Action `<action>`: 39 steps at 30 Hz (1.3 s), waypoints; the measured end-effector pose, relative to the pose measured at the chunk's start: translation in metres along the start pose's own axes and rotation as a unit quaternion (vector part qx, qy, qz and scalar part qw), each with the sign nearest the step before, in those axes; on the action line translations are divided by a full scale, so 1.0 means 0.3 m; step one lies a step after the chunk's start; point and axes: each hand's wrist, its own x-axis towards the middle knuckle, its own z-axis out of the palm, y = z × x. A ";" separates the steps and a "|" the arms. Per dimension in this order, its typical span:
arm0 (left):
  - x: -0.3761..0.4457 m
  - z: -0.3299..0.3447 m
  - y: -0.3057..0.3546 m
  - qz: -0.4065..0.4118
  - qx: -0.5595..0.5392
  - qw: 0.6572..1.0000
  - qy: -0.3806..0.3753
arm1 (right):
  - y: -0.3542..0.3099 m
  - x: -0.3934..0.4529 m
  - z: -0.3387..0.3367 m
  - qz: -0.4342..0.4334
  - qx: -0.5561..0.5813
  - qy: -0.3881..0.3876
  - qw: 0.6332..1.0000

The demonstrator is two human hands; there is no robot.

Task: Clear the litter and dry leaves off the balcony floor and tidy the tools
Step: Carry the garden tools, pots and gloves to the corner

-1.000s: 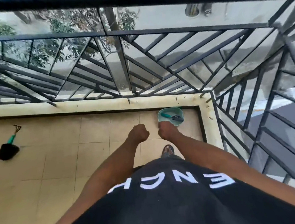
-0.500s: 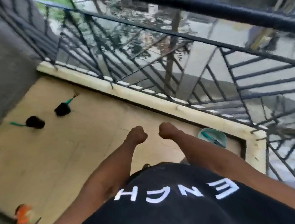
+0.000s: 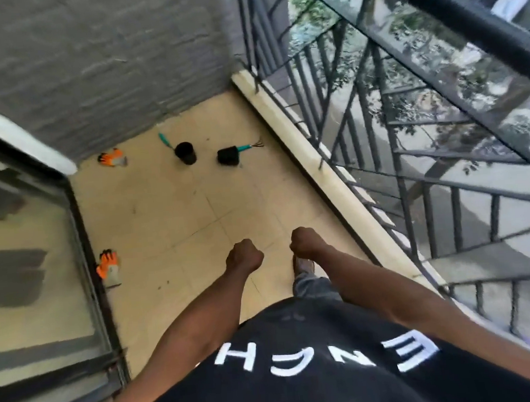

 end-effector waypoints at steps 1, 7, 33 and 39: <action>0.030 -0.027 0.010 -0.014 -0.013 1.000 0.003 | -0.016 0.048 -0.050 -0.015 -0.010 -0.010 1.000; 0.182 -0.202 0.142 -0.074 -0.090 0.993 0.029 | -0.054 0.291 -0.376 -0.045 -0.047 0.020 0.998; 0.849 -0.805 -0.060 -0.153 -0.174 0.970 0.070 | -0.617 0.997 -0.712 -0.108 -0.114 -0.011 0.988; 1.036 -1.029 -0.215 -0.128 -0.192 0.970 0.073 | -0.950 1.167 -0.749 -0.100 -0.081 0.004 0.992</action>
